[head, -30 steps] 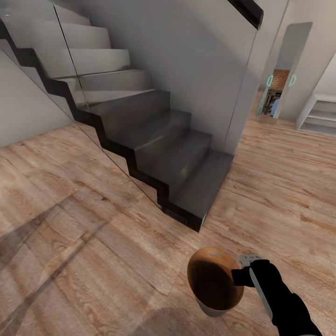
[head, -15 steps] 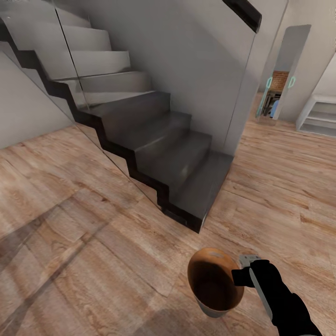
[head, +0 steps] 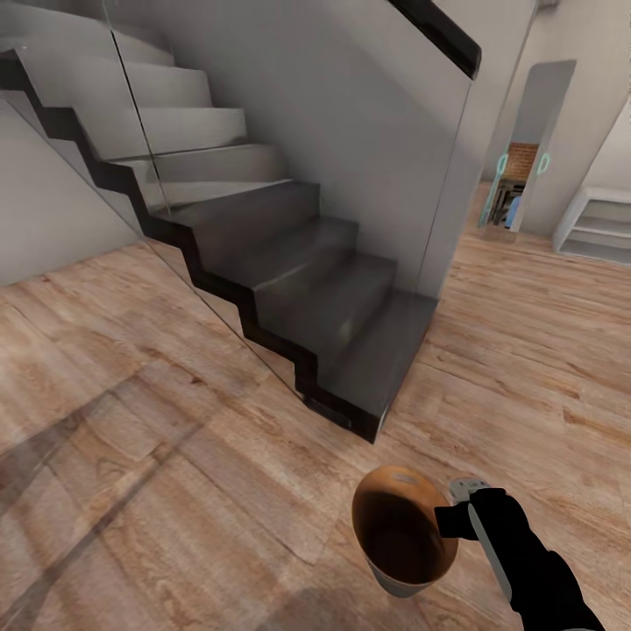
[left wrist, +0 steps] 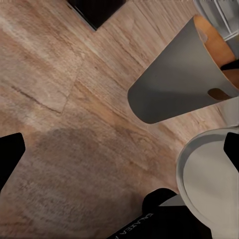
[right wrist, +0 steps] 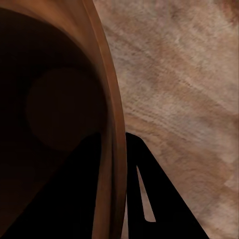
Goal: Put the three can of soda from the living room inside the tash can in the kitchen.
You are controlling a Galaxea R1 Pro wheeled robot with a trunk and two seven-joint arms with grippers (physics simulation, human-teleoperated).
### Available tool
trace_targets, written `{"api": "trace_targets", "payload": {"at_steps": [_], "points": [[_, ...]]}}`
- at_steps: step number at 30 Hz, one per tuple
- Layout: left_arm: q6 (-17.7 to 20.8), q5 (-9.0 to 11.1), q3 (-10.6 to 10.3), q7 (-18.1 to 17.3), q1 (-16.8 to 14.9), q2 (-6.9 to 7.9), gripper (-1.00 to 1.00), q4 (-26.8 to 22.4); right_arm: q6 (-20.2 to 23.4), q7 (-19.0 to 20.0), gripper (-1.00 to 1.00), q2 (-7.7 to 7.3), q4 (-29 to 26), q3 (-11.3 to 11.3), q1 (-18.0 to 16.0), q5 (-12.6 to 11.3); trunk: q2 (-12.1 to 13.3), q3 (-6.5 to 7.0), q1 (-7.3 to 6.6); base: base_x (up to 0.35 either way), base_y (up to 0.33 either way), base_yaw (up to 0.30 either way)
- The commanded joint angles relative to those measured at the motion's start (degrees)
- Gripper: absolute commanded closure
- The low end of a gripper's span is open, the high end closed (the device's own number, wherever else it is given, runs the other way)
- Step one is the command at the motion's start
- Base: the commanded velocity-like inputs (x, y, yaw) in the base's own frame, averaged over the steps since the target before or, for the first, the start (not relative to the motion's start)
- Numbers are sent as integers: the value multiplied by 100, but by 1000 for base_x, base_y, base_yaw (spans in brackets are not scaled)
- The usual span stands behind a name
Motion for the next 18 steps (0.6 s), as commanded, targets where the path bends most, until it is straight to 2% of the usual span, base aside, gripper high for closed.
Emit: {"api": "trace_targets", "payload": {"at_steps": [1, 18], "points": [[0, 1, -2, 0, 0, 0, -100, 0, 2, 30, 100, 2, 1, 3, -1, -93, 0, 10, 0, 0, 0, 0], [0, 1, 0, 0, 0, 0, -100, 0, 3, 26, 100, 4, 106, 5, -1, -93, 0, 154, 0, 0, 0, 2]]}}
